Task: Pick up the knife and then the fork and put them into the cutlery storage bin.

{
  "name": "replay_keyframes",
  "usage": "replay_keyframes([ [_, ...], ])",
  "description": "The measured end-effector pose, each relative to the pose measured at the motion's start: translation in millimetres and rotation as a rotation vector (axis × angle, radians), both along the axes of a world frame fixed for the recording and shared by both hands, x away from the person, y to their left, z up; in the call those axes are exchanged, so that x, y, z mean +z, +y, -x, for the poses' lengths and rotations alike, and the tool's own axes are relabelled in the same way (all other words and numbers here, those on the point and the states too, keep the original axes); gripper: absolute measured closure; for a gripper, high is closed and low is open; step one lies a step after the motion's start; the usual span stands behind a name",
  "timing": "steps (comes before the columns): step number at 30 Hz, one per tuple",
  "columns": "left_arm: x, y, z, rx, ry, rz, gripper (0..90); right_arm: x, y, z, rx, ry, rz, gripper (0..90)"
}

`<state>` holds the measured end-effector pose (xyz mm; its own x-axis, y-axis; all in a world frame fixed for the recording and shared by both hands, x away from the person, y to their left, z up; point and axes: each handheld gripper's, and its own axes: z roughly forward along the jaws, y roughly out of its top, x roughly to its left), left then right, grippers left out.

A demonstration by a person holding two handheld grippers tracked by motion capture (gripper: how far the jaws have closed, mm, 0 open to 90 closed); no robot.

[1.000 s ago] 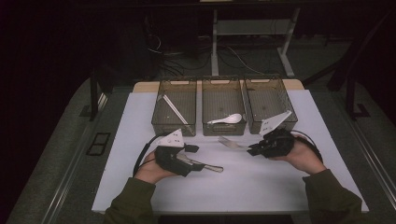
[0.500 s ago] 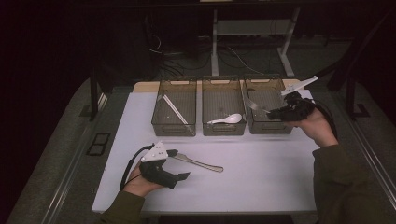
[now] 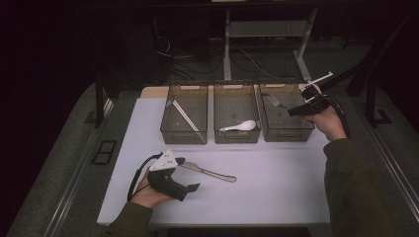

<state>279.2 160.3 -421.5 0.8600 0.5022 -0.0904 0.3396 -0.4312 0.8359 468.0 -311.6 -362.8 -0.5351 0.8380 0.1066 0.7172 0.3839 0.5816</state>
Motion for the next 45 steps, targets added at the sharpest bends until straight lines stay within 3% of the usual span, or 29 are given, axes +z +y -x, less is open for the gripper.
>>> replay_keyframes([
  [8, -0.4, -1.1, 0.0, -0.009, 0.007, 0.000, 0.0, -19.3, 5.3, -12.9, -0.034, 0.053, 0.045, 81.0],
  [9, -0.2, -1.0, 0.1, -0.010, 0.007, 0.000, 0.0, -20.8, 5.0, -13.8, -0.039, 0.060, 0.042, 75.2],
  [16, -0.2, -1.1, 0.0, -0.010, 0.008, 0.002, 0.0, -17.2, 1.1, -11.6, -0.042, 0.027, -0.001, 54.9],
  [22, 0.0, -0.8, 0.0, -0.006, 0.008, 0.001, 0.0, -7.4, 0.1, -3.9, -0.031, -0.025, -0.046, 45.1],
  [34, -0.2, -1.9, 0.3, -0.015, 0.006, -0.009, 0.0, 12.0, -2.3, 33.9, 0.018, -0.120, -0.156, 35.6],
  [39, 0.2, -2.4, 0.4, -0.018, 0.004, -0.012, 0.0, 17.5, 4.4, 60.4, 0.065, -0.161, -0.151, 33.6],
  [45, 1.4, -3.8, -0.7, -0.018, 0.003, -0.010, 5.3, 13.5, 13.4, 95.0, 0.148, -0.191, -0.192, 31.6],
])
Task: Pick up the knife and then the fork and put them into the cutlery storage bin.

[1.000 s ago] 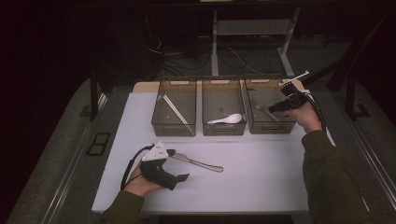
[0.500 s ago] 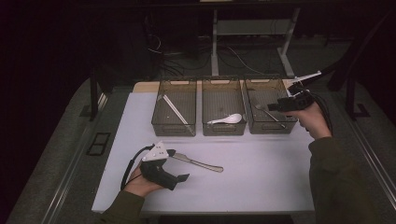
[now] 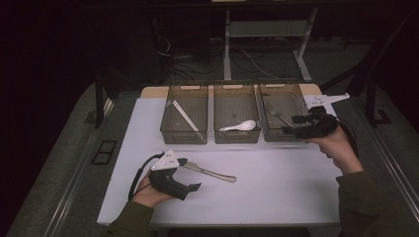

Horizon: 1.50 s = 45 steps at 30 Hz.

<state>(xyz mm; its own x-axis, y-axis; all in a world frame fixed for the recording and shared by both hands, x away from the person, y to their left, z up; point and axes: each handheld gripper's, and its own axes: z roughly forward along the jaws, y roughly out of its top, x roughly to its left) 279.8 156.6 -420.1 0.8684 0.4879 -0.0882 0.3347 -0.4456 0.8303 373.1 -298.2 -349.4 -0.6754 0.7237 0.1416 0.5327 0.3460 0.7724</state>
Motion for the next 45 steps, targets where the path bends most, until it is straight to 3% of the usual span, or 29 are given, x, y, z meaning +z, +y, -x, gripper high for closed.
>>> replay_keyframes([
  [5, 1.7, 0.5, -1.7, 0.000, 0.005, -0.003, 14.1, -12.7, 5.6, 26.1, 0.041, -0.014, -0.026, 31.3],
  [10, 3.6, -0.4, -5.1, -0.004, 0.007, -0.012, 22.3, -29.0, 11.0, 49.0, 0.056, -0.025, -0.008, 31.2],
  [14, 5.9, -4.0, -11.2, -0.016, -0.006, -0.029, 37.0, -44.4, 12.1, 69.7, 0.051, -0.026, -0.007, 30.0],
  [17, 7.5, -7.8, -18.3, -0.010, -0.018, -0.040, 53.0, -54.4, 11.0, 83.6, 0.053, -0.015, -0.008, 29.6],
  [21, 6.4, -13.3, -31.0, 0.008, -0.010, -0.080, 71.5, -63.3, 7.5, 96.3, 0.054, 0.002, -0.014, 29.5],
  [27, -3.3, -20.4, -53.3, 0.022, 0.010, -0.161, 87.7, -69.6, 4.2, 106.2, 0.052, 0.020, -0.013, 29.3],
  [35, -21.6, -20.0, -71.5, 0.061, 0.071, -0.267, 89.2, -70.8, 1.6, 106.3, 0.048, 0.020, -0.012, 29.3],
  [45, -20.7, -12.5, -65.8, 0.039, 0.116, -0.264, 89.3, -71.5, 1.9, 106.4, 0.047, 0.022, -0.010, 29.3],
])
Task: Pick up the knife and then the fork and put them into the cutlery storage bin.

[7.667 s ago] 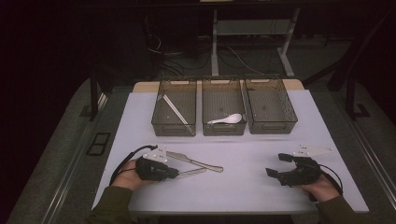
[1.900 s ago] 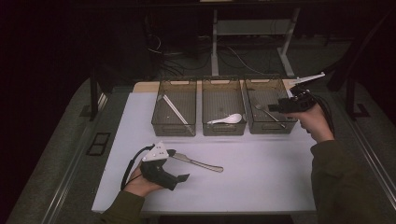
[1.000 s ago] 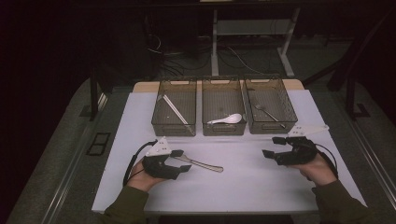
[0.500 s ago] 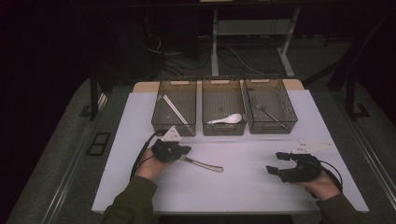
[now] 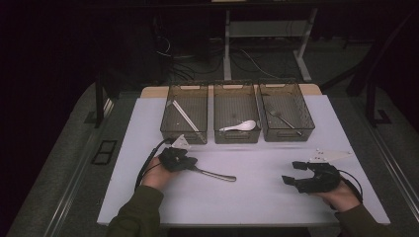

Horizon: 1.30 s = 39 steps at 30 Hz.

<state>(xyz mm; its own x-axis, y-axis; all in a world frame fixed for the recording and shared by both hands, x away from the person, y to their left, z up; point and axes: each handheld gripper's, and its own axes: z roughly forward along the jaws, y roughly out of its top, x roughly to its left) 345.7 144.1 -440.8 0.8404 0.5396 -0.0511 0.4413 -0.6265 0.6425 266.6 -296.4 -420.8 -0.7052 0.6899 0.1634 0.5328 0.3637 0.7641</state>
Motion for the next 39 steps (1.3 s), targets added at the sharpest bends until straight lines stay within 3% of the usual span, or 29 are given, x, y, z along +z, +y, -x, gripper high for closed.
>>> replay_keyframes([
  [10, 5.0, 10.7, 18.0, -0.040, 0.022, -0.001, 89.3, -0.1, -0.9, 0.0, -0.003, 0.004, 0.004, 29.2],
  [12, 5.8, 9.8, 18.1, -0.070, 0.001, 0.005, 89.0, -0.1, -0.8, 0.0, 0.000, 0.002, 0.005, 29.2],
  [15, 8.6, 4.1, 20.2, -0.120, -0.021, 0.069, 80.5, 0.0, -0.9, -0.1, 0.002, 0.001, 0.003, 29.2],
  [19, 10.3, -8.6, 23.8, -0.218, -0.041, 0.101, 69.1, -0.1, -1.0, -0.6, 0.001, 0.004, 0.000, 29.1],
  [27, -1.1, -29.8, 19.2, -0.324, -0.045, 0.044, 69.0, -0.1, -0.9, -0.7, 0.007, 0.004, 0.001, 29.1],
  [33, -4.8, -29.8, 17.4, -0.326, -0.028, 0.047, 72.2, -0.1, -1.3, -1.1, 0.009, 0.007, 0.000, 29.1],
  [39, -3.7, -31.6, 22.2, -0.359, -0.028, 0.032, 75.9, -0.2, -0.9, -0.8, 0.013, 0.005, -0.001, 29.0],
])
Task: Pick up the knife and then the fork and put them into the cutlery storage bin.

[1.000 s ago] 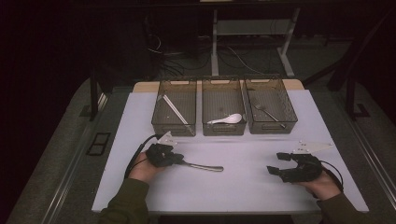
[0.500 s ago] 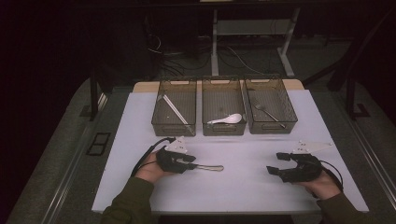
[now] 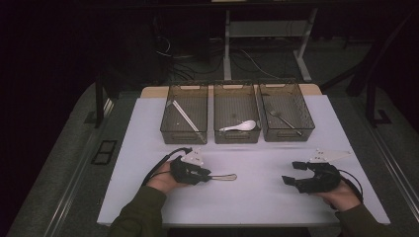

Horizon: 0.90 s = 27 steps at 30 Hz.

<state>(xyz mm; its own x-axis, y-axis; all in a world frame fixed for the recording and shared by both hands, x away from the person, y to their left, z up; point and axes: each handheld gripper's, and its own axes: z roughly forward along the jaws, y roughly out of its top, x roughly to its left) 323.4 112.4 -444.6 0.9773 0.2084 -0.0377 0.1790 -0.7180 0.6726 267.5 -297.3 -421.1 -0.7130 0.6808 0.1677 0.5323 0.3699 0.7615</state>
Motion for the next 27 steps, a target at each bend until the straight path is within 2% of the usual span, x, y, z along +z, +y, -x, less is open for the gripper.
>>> replay_keyframes([
  [8, 0.8, -2.4, 4.7, -0.023, -0.047, -0.024, 78.3, -0.4, 0.3, -0.3, 0.006, 0.000, 0.002, 29.0],
  [18, 1.2, -2.7, 5.6, 0.011, -0.026, -0.021, 79.3, -0.1, 1.1, 0.1, 0.010, 0.008, -0.002, 29.0],
  [23, 3.1, -5.1, 6.6, -0.013, 0.000, -0.023, 79.3, 1.6, 1.8, 0.3, 0.031, -0.005, -0.013, 28.5],
  [27, 6.4, -13.2, 11.2, -0.046, 0.004, -0.028, 79.3, 6.5, 7.6, -1.2, 0.098, -0.011, -0.002, 27.0],
])
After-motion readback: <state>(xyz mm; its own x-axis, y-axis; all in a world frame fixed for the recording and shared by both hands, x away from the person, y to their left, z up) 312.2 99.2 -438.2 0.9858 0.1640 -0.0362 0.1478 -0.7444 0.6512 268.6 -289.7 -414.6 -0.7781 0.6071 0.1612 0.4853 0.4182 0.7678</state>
